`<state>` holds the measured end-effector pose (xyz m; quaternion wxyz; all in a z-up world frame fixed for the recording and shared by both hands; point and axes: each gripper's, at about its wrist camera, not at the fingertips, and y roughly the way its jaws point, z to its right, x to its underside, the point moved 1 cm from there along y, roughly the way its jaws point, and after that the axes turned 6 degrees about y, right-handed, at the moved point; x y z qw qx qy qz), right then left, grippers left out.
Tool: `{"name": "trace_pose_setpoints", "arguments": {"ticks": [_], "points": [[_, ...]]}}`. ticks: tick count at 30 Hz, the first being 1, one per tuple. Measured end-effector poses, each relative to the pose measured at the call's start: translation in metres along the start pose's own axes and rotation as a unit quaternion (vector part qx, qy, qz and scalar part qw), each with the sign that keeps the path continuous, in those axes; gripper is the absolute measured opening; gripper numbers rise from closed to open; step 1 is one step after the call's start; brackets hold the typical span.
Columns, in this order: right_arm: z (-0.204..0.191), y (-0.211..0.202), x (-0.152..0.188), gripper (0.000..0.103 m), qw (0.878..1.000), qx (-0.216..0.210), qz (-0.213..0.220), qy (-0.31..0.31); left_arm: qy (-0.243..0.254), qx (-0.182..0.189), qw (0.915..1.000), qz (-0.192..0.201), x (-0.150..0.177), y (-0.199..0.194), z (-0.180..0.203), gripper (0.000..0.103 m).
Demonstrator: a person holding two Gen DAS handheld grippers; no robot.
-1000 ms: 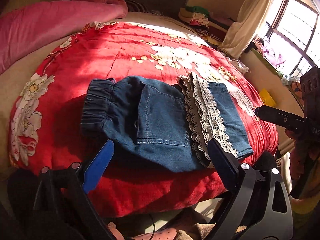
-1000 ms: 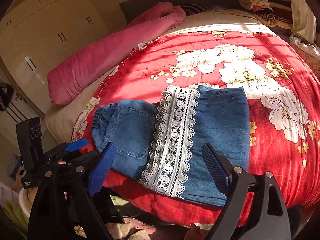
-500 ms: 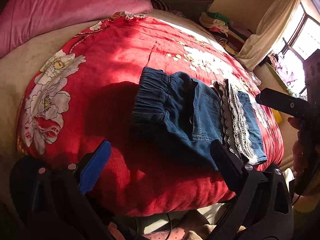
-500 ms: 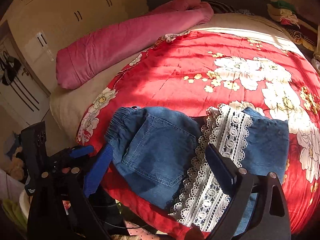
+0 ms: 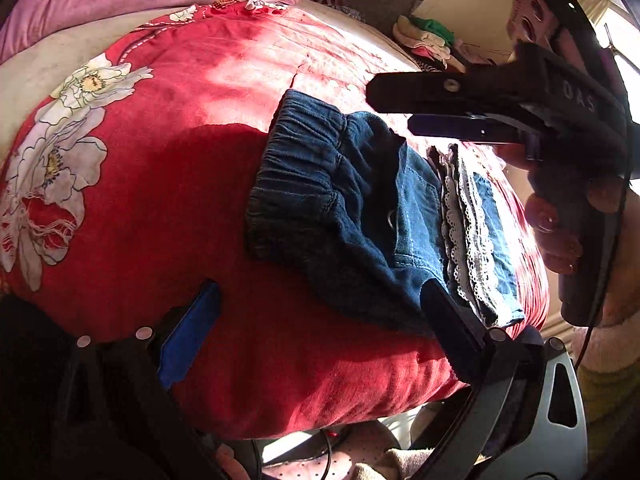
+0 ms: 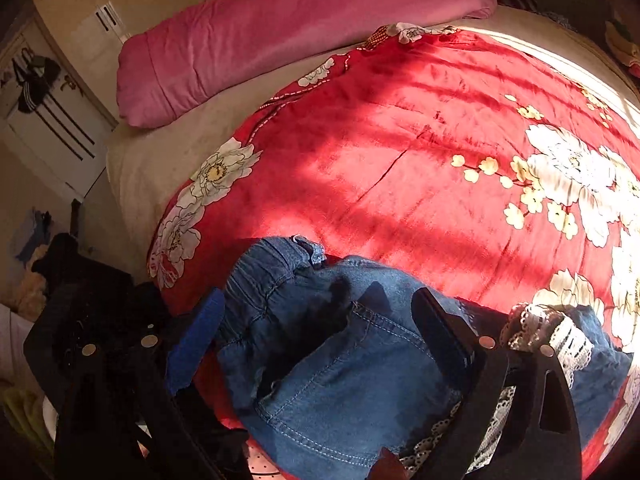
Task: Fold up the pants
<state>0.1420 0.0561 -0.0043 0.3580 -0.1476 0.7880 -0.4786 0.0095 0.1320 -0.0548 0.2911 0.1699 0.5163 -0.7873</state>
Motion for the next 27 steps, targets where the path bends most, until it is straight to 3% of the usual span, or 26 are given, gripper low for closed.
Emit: {"name": "trace_pose_setpoints", "arguments": {"ticks": [5,11,13,15,22,27], "points": [[-0.014,0.032,-0.015,0.094,0.999,-0.008,-0.04,-0.027,-0.008,0.014,0.9999,-0.001,-0.002,0.011,0.001,0.093],[-0.003,0.075,-0.019,0.09,0.994,-0.031,-0.1,-0.016,-0.013,0.019,0.9997,0.005,-0.003,0.015,0.001,0.093],[0.0,0.077,-0.017,0.06,0.995,-0.035,-0.093,-0.01,-0.018,0.023,0.9995,0.01,-0.003,0.016,0.0,0.093],[0.002,0.069,-0.014,0.048,0.995,-0.052,-0.081,-0.007,-0.024,0.027,0.9992,0.013,-0.004,0.017,-0.002,0.093],[0.013,0.015,-0.004,0.043,0.992,-0.12,-0.026,0.009,-0.037,0.063,0.9968,0.033,-0.014,0.019,0.003,0.093],[0.031,-0.027,0.005,0.043,0.99,-0.143,0.012,0.015,-0.011,0.097,0.9947,0.032,-0.025,0.015,0.025,0.079]]}}
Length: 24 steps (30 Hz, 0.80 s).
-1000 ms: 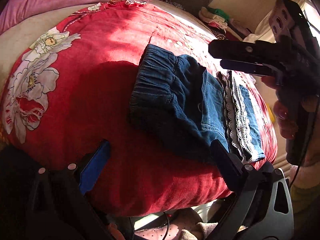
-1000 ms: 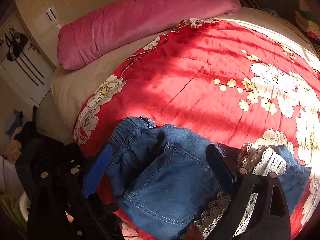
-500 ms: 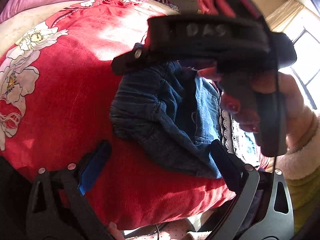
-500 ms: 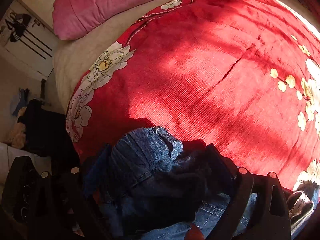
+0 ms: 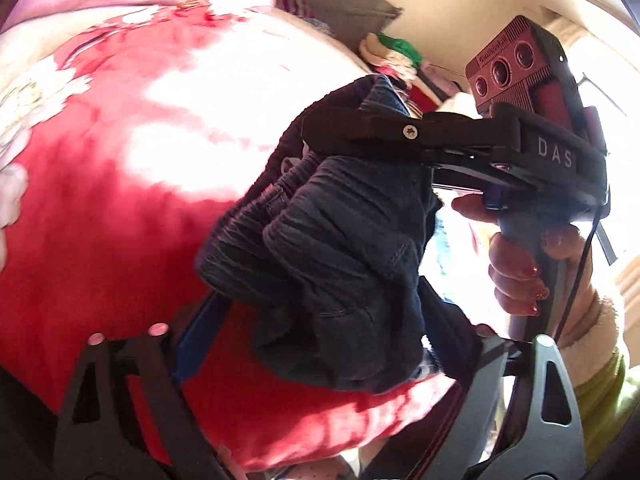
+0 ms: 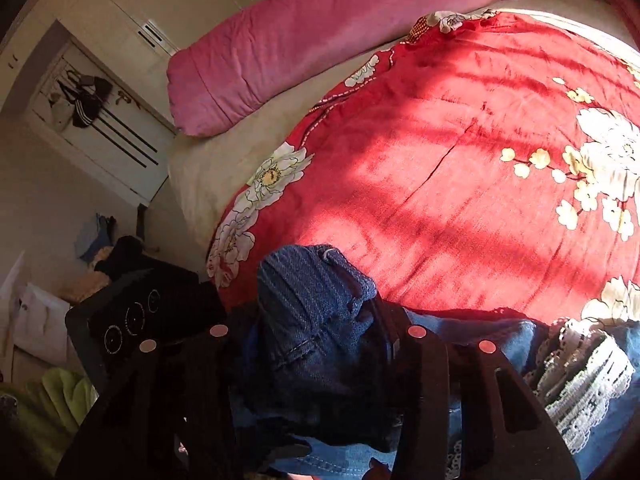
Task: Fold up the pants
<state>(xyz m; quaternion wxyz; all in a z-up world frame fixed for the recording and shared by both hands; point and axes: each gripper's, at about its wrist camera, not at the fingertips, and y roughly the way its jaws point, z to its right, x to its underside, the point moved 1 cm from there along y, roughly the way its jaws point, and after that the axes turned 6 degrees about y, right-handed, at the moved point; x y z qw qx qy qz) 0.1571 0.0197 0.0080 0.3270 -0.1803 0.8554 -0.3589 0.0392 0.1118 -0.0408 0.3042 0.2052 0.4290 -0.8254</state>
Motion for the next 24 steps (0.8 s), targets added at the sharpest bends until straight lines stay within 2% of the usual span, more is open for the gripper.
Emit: {"name": "trace_pose_setpoints", "arguments": {"ticks": [2,10,16,24], "points": [[0.005,-0.018,0.004,0.043,1.0,-0.006,0.017,0.002,0.017,0.006,0.9998,-0.004,-0.004,0.003,0.016,0.075],[0.047,-0.089,0.029,0.043,0.997,-0.012,0.073,0.031,0.076,0.012,0.9968,-0.021,-0.019,0.029,0.076,0.075],[0.079,-0.123,0.052,0.043,0.993,-0.014,0.102,0.05,0.109,0.005,0.9931,-0.042,-0.022,0.058,0.116,0.075],[0.123,-0.157,0.089,0.045,0.986,-0.003,0.137,0.09,0.142,0.006,0.9871,-0.074,-0.007,0.092,0.151,0.075]]}}
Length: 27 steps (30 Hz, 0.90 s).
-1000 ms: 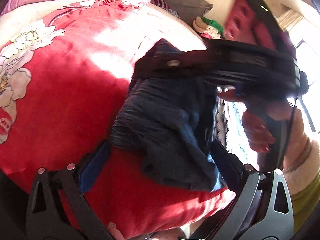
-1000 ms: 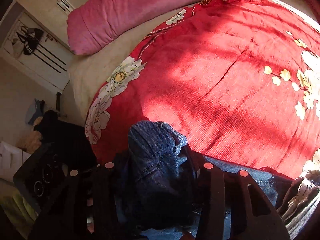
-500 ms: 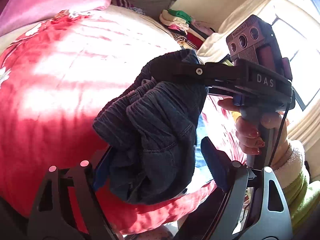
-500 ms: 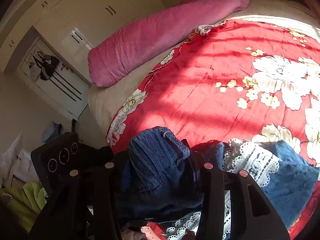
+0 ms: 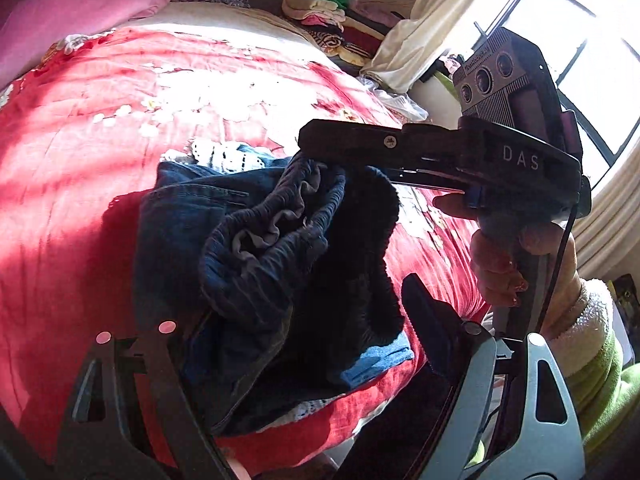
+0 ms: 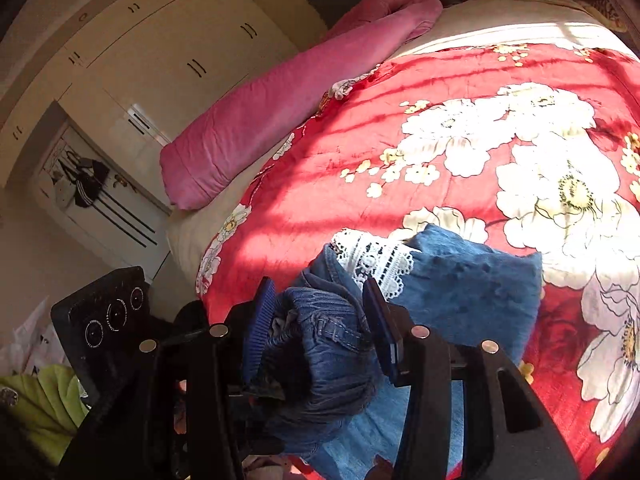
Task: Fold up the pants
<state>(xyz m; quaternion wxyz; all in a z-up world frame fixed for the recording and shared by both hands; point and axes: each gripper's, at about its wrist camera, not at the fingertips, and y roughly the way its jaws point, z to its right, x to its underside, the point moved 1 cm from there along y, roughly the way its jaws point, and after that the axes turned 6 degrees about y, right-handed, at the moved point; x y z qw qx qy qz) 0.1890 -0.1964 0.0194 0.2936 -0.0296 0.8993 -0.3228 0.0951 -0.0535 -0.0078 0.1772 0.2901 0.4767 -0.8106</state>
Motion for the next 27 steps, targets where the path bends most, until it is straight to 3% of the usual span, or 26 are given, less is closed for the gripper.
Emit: {"name": "trace_pose_setpoints", "arguments": {"ticks": [3,5,10,16,20,23,27], "points": [[0.013,-0.016,0.009,0.047,1.0,0.005,0.013,0.016,0.006,0.005,0.9999,-0.012,0.008,0.009,0.013,0.075],[0.019,-0.024,0.015,0.053,0.999,0.019,0.022,0.023,0.015,0.005,0.9997,-0.02,0.011,0.014,0.019,0.075],[0.024,-0.032,0.027,0.054,0.999,0.032,0.025,0.028,0.034,-0.002,0.9989,-0.031,0.02,0.021,0.031,0.077],[0.016,-0.006,0.03,0.06,0.998,0.059,-0.017,0.005,0.044,-0.003,0.9984,-0.034,0.03,0.023,0.042,0.078],[0.025,0.012,0.035,0.059,0.992,0.116,-0.054,-0.01,0.058,-0.006,0.9976,-0.038,0.035,0.027,0.047,0.081],[0.036,0.016,0.04,0.06,0.989,0.137,-0.058,-0.007,0.053,0.002,0.9978,-0.04,0.035,0.028,0.047,0.081],[0.045,0.016,0.045,0.068,0.988,0.146,-0.054,0.004,0.054,0.007,0.9978,-0.039,0.034,0.028,0.047,0.081]]}}
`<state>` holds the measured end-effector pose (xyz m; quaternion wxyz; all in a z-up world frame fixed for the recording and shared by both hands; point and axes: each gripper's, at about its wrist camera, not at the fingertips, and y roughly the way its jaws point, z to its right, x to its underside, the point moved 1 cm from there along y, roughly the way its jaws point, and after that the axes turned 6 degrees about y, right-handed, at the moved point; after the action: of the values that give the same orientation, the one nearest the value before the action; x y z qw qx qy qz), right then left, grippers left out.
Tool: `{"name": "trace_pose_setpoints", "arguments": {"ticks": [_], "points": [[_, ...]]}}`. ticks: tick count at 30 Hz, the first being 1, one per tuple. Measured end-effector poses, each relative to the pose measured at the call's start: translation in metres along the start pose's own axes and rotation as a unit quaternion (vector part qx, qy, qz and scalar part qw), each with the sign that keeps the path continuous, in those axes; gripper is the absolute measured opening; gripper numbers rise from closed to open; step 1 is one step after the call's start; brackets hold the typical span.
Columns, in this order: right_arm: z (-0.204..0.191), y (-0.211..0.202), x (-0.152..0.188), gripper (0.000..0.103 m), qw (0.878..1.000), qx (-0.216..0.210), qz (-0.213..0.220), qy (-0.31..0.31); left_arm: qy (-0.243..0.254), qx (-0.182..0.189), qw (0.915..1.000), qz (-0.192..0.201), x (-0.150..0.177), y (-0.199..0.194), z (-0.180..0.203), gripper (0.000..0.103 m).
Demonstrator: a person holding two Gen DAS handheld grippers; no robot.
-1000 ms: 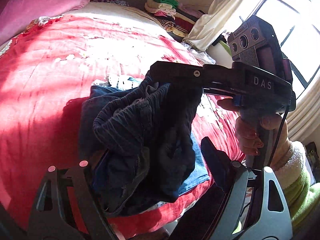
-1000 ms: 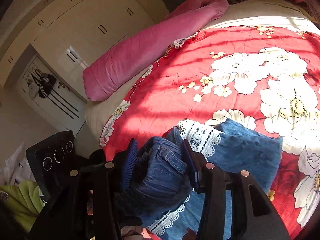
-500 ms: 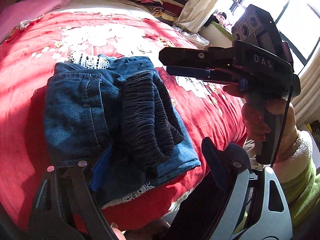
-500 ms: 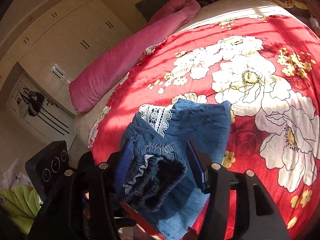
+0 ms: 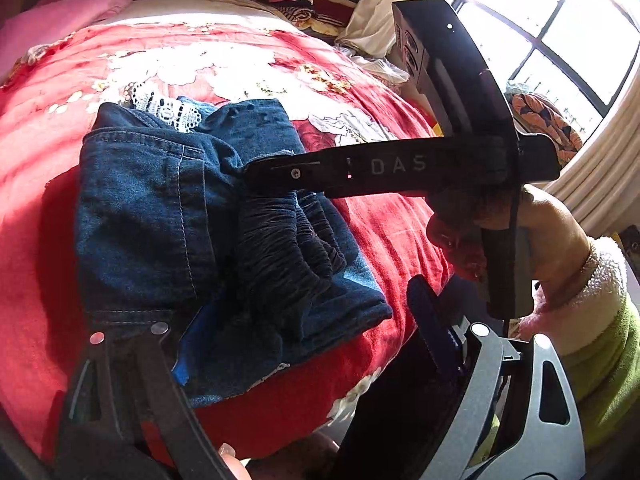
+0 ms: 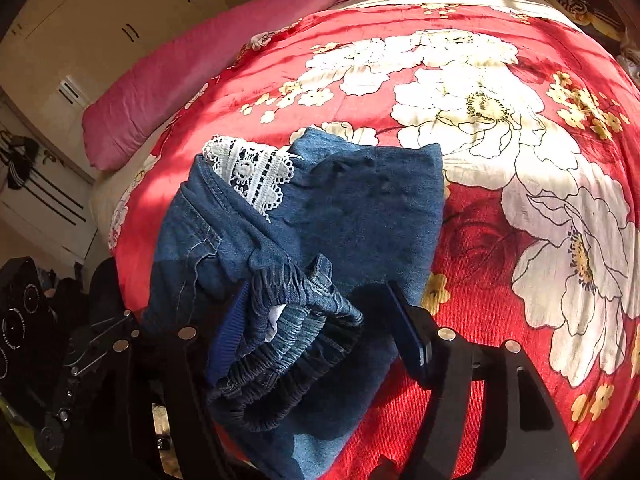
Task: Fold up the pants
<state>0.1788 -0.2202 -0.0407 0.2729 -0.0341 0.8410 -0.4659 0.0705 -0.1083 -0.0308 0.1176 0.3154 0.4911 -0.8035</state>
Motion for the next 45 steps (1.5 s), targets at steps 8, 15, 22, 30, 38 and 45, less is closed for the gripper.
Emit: {"name": "trace_pose_setpoints", "arguments": {"ticks": [8,15,22,30,38,45], "points": [[-0.005,-0.035,0.001,0.072,0.998,-0.018,0.049,0.018,-0.009,0.005,0.9999,0.01,-0.003,-0.01,-0.003,0.082],[-0.005,-0.087,0.011,0.078,0.991,-0.026,0.124,0.036,-0.019,0.002,0.9995,0.024,-0.004,-0.032,-0.009,0.088],[-0.035,-0.122,0.038,0.082,0.985,-0.032,0.167,-0.005,-0.048,-0.048,0.9957,0.064,-0.012,-0.075,-0.047,0.093],[-0.123,-0.095,0.08,0.082,0.979,-0.049,0.131,-0.146,-0.085,-0.093,0.9915,0.033,-0.028,-0.08,-0.12,0.093],[-0.176,-0.019,0.107,0.076,0.953,0.031,0.073,-0.293,-0.046,-0.062,0.9966,-0.031,-0.037,-0.039,-0.116,0.054],[-0.175,0.02,0.106,0.026,0.929,0.087,0.066,-0.353,-0.032,-0.075,0.9956,-0.046,-0.042,-0.015,-0.108,0.045]]}}
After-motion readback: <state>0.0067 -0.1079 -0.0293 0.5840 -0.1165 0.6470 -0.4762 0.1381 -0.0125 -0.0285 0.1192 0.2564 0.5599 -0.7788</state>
